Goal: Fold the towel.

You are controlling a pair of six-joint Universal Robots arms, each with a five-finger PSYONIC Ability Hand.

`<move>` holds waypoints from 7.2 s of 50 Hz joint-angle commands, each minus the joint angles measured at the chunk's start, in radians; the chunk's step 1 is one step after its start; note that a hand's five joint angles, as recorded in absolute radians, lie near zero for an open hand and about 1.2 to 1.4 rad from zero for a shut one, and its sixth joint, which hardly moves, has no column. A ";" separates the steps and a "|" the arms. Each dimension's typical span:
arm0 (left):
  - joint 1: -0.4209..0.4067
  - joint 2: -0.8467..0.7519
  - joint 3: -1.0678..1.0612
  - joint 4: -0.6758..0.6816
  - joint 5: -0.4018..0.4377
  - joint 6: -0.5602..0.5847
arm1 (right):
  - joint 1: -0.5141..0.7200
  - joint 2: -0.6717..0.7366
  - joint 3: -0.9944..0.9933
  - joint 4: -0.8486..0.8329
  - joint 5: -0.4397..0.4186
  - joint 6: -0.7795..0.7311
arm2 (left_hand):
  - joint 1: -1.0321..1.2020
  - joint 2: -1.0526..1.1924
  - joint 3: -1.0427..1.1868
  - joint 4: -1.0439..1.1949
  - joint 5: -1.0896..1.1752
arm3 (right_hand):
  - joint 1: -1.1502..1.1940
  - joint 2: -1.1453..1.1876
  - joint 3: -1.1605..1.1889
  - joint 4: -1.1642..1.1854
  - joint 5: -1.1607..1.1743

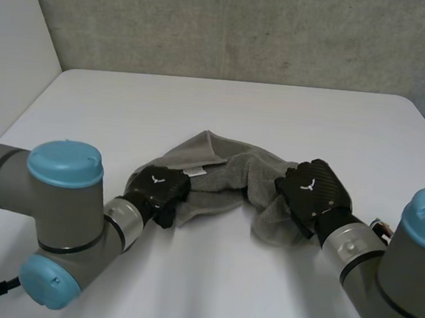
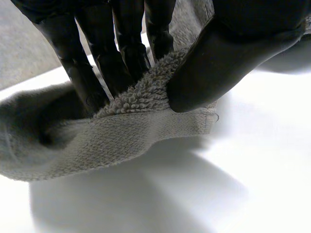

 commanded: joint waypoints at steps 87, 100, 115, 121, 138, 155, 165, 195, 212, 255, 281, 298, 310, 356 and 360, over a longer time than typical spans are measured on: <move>0.436 0.150 -0.077 -0.015 0.322 0.057 | -0.467 0.226 -0.534 0.462 -0.428 0.260 | -0.484 -0.972 -0.970 -1.026 -1.002 | -1.052 -1.056 -1.053 -1.075 -1.068; 0.411 0.279 -0.238 0.130 0.326 0.202 | -0.416 -0.060 -0.228 0.249 -0.422 0.033 | -0.599 -1.086 -1.084 -1.140 -1.117 | -1.037 -1.041 -1.038 -1.061 -1.053; 0.303 0.202 -0.290 0.220 0.238 0.374 | -0.249 0.123 -0.170 0.137 -0.334 -0.398 | -0.587 -1.075 -1.073 -1.129 -1.105 | -0.988 -0.991 -0.988 -1.011 -1.004; 0.264 0.138 -0.263 0.225 0.153 0.377 | -0.246 0.235 -0.220 0.135 -0.328 -0.538 | -0.575 -1.063 -1.061 -1.117 -1.093 | -0.926 -0.930 -0.927 -0.949 -0.942; 0.246 0.070 -0.210 0.225 0.098 0.380 | -0.243 0.384 -0.343 0.137 -0.322 -0.601 | -0.032 -0.520 -0.518 -0.574 -0.550 | -0.685 -0.689 -0.686 -0.708 -0.701; 0.252 0.072 -0.209 0.226 0.096 0.380 | -0.246 0.322 -0.372 0.146 -0.319 -0.480 | 0.120 -0.367 -0.365 -0.421 -0.398 | -0.154 -0.158 -0.155 -0.177 -0.170; 0.264 0.053 -0.186 0.223 0.095 0.386 | -0.258 0.270 -0.362 0.155 -0.319 -0.348 | 0.288 -0.200 -0.198 -0.254 -0.230 | -0.298 -0.301 -0.298 -0.321 -0.314; 0.321 0.156 -0.175 0.202 0.098 0.382 | -0.257 0.162 -0.373 0.262 -0.333 -0.288 | 0.587 0.099 0.101 0.045 0.069 | 0.086 0.082 0.085 0.063 0.070; 0.335 0.402 -0.042 -0.016 0.118 0.204 | -0.344 -0.049 -0.600 0.617 -0.354 0.060 | 0.587 0.099 0.101 0.045 0.069 | 0.086 0.082 0.085 0.063 0.070; 0.335 0.040 0.771 0.076 0.125 -0.123 | -0.223 0.364 -1.293 0.445 -0.187 0.201 | 0.587 0.099 0.101 0.045 0.069 | 0.086 0.082 0.085 0.063 0.070; 0.468 0.311 -0.066 0.041 0.300 0.270 | -0.295 -0.005 -0.377 0.411 -0.310 -0.118 | 0.587 0.099 0.101 0.045 0.069 | 0.086 0.082 0.085 0.063 0.070; 0.565 0.472 -0.157 0.090 0.389 0.063 | -0.392 -0.123 -0.360 0.431 -0.386 -0.065 | 0.587 0.099 0.101 0.045 0.069 | 0.086 0.082 0.085 0.063 0.070; 0.447 0.094 -0.010 0.093 0.374 0.193 | -0.383 0.156 -0.440 0.411 -0.359 -0.076 | 0.587 0.099 0.101 0.045 0.069 | 0.086 0.082 0.085 0.063 0.070; 0.351 -0.175 0.495 0.019 0.124 0.273 | -0.274 0.348 -0.750 0.239 -0.058 0.146 | -0.625 -1.113 -1.111 -1.167 -1.143 | -1.136 -1.140 -1.137 -1.159 -1.152; 0.362 -0.115 0.402 -0.002 0.132 0.279 | -0.278 0.244 -0.640 0.290 -0.078 0.146 | -0.617 -1.104 -1.102 -1.158 -1.134 | -1.136 -1.140 -1.137 -1.159 -1.152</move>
